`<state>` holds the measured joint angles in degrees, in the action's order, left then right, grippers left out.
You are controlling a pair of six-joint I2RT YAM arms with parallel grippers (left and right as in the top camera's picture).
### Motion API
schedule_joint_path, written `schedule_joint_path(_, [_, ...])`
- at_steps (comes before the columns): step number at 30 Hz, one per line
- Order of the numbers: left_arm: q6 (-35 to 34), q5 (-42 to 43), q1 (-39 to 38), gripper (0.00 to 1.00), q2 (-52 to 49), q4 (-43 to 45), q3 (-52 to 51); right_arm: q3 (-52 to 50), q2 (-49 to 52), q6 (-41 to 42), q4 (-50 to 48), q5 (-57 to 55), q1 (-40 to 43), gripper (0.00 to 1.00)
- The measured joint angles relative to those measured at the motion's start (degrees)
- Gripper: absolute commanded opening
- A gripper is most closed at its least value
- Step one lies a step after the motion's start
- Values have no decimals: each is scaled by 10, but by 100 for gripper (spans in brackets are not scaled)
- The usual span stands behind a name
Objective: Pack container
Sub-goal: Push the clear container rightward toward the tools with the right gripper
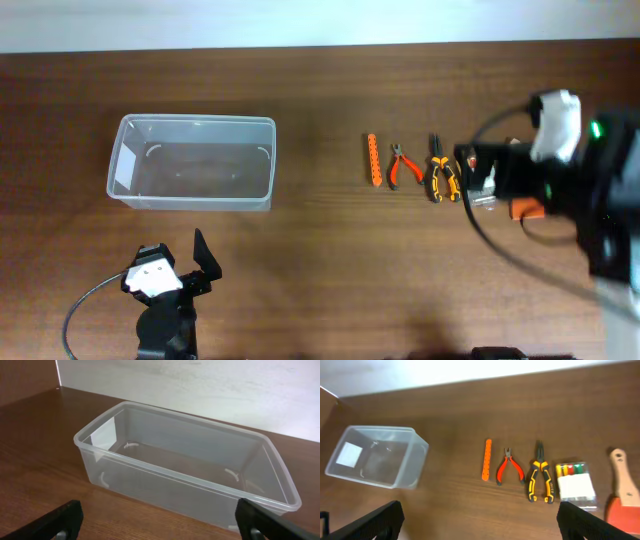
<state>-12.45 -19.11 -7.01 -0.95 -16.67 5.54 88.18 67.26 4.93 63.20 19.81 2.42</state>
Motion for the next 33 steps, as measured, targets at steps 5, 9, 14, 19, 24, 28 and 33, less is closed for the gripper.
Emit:
schedule_joint_path(5, [0, 0, 0, 99, 1, 0, 0, 55, 181, 61, -37, -65, -127, 99])
schedule_joint_path(9, [0, 0, 0, 99, 0, 0, 0, 57, 277, 119, -113, -133, -249, 98])
schedule_joint_path(14, [0, 0, 0, 99, 0, 0, 0, 58, 361, 157, -164, -187, -397, 97])
schedule_joint_path(19, [0, 0, 0, 99, 0, 0, 0, 62, 466, 188, -234, -226, -485, 90])
schedule_joint_path(24, [0, 0, 0, 99, 0, 0, 0, 62, 528, 211, -292, -236, -485, 57])
schedule_joint_path(28, [0, 0, 0, 99, 0, 0, 0, 62, 545, 224, -265, -237, -467, 45])
schedule_joint_path(33, [0, 0, 0, 99, 0, 0, 0, 67, 547, 269, -121, -230, -379, 46])
